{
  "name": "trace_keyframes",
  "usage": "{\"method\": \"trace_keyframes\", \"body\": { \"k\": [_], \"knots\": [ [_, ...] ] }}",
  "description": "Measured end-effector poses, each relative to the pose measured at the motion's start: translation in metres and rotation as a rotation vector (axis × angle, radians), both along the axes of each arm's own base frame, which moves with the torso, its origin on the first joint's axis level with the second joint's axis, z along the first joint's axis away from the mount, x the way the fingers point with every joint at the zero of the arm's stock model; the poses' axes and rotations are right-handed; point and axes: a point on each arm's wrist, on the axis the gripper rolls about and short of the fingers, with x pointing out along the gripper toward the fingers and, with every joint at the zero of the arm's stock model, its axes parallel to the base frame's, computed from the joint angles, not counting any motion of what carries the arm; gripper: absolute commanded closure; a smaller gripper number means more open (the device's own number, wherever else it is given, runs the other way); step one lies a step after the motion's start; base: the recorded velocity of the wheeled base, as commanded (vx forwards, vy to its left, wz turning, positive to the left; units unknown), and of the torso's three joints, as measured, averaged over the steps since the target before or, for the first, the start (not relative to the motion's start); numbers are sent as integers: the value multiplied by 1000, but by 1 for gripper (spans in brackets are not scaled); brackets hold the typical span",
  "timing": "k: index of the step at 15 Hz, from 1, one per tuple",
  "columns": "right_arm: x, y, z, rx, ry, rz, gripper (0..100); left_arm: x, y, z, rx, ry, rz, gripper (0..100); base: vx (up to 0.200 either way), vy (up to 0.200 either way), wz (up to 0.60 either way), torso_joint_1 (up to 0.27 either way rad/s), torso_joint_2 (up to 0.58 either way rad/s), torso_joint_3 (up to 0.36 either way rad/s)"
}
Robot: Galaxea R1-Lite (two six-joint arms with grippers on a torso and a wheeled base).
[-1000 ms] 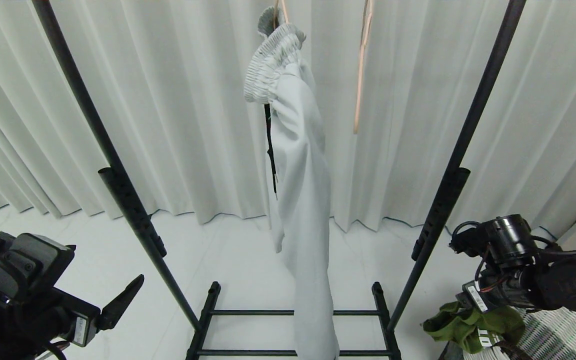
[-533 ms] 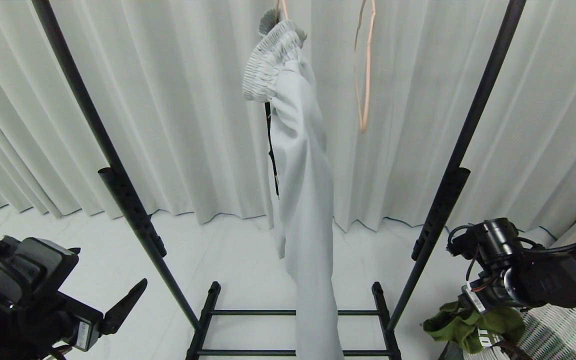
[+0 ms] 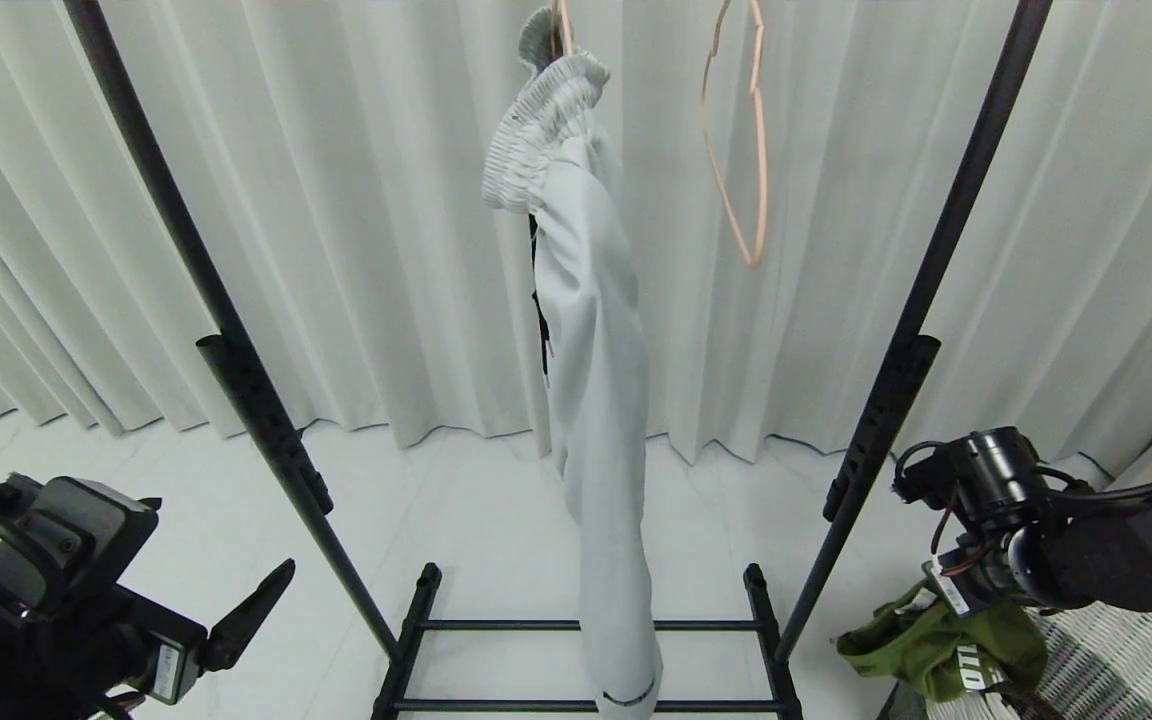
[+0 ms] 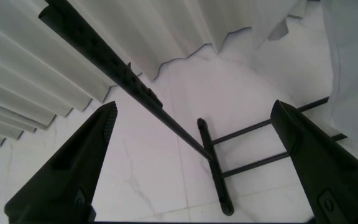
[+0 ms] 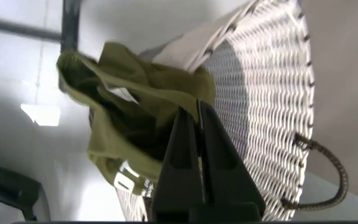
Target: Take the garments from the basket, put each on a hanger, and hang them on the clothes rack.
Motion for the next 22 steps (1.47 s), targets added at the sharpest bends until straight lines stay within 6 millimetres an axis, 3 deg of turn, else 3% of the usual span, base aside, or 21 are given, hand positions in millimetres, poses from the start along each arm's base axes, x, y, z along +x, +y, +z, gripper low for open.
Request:
{"method": "trace_keyframes", "body": {
  "k": [4, 7, 12, 14, 18, 22],
  "knots": [
    [-10, 6, 33, 26, -81, 30, 100, -2, 0, -4, 3, 15, 1, 0, 0, 0, 0, 0, 0, 0],
    [-20, 20, 80, 63, -177, 91, 100, -5, 1, -8, 7, 28, 0, 0, -67, 0, 0, -1, 2, 1],
    [-60, 50, 153, 138, -300, 260, 100, -9, 1, -10, 8, 31, 0, 0, -200, 0, 0, -1, 2, -1],
    [-72, 59, 173, 164, -332, 315, 100, -8, 1, -9, 7, 24, 0, 0, -200, 0, 0, 2, 2, 2],
    [-84, 81, 209, 254, -402, 387, 100, -6, -3, -3, -14, 5, -56, 0, 0, 0, 0, 0, 0, 0],
    [-91, 106, 225, 351, -433, 448, 100, 4, -32, 22, -210, -26, -292, 0, 0, 0, 0, 0, 0, 0]
  ]
}}
